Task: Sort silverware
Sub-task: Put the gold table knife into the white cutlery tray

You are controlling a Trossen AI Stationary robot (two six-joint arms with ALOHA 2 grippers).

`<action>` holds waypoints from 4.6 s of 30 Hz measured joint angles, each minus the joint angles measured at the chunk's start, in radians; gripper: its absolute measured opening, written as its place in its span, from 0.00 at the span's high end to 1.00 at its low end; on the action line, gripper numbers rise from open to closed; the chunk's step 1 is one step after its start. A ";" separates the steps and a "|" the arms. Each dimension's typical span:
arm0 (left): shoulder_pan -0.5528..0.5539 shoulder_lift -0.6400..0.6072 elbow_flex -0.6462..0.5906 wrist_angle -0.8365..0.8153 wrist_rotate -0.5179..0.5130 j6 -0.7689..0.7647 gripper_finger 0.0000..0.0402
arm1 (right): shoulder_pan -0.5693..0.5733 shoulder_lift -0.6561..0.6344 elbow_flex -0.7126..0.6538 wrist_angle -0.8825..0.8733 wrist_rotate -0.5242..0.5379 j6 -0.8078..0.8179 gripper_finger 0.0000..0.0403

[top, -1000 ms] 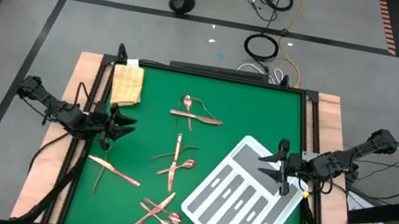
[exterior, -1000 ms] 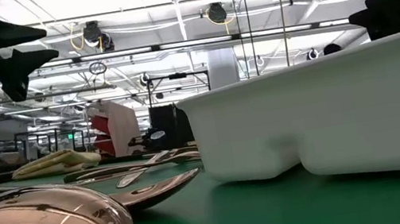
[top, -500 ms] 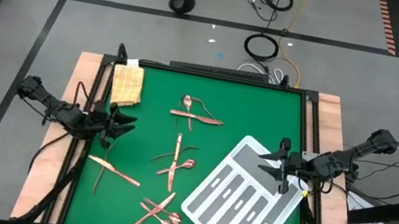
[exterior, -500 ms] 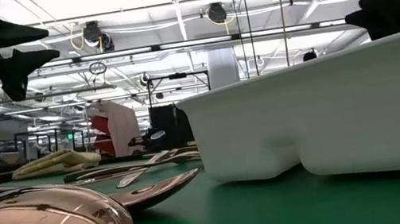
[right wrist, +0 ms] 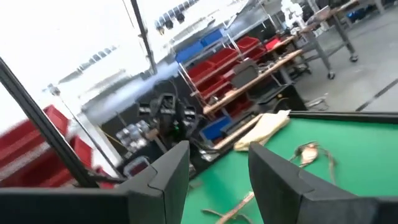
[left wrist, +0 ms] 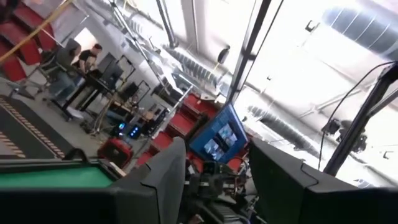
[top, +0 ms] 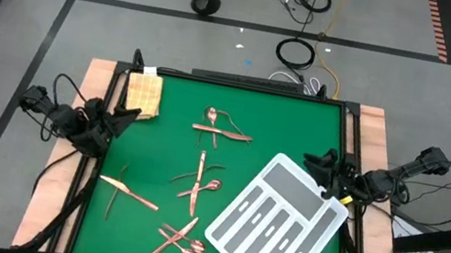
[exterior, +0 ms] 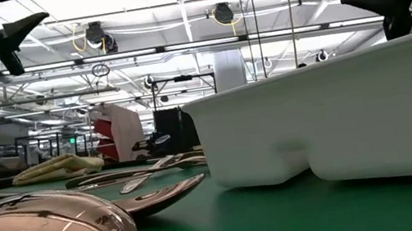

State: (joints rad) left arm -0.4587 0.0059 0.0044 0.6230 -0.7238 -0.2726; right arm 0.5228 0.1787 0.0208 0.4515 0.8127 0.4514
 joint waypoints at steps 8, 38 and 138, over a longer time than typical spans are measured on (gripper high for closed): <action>0.000 0.000 0.000 -0.001 -0.028 -0.074 0.55 | 0.000 0.000 0.000 -0.046 0.001 -0.003 0.62; 0.111 1.028 1.101 -1.601 0.225 -0.307 0.55 | 0.002 0.000 0.000 -0.089 0.174 -0.078 0.62; 0.226 1.784 1.312 -0.970 0.490 -0.951 0.88 | -0.002 0.026 -0.001 -0.419 0.210 0.202 0.62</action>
State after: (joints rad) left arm -0.2326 1.7899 1.3159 -0.3473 -0.2338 -1.2232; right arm 0.5209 0.2050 0.0200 0.0326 1.0225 0.6533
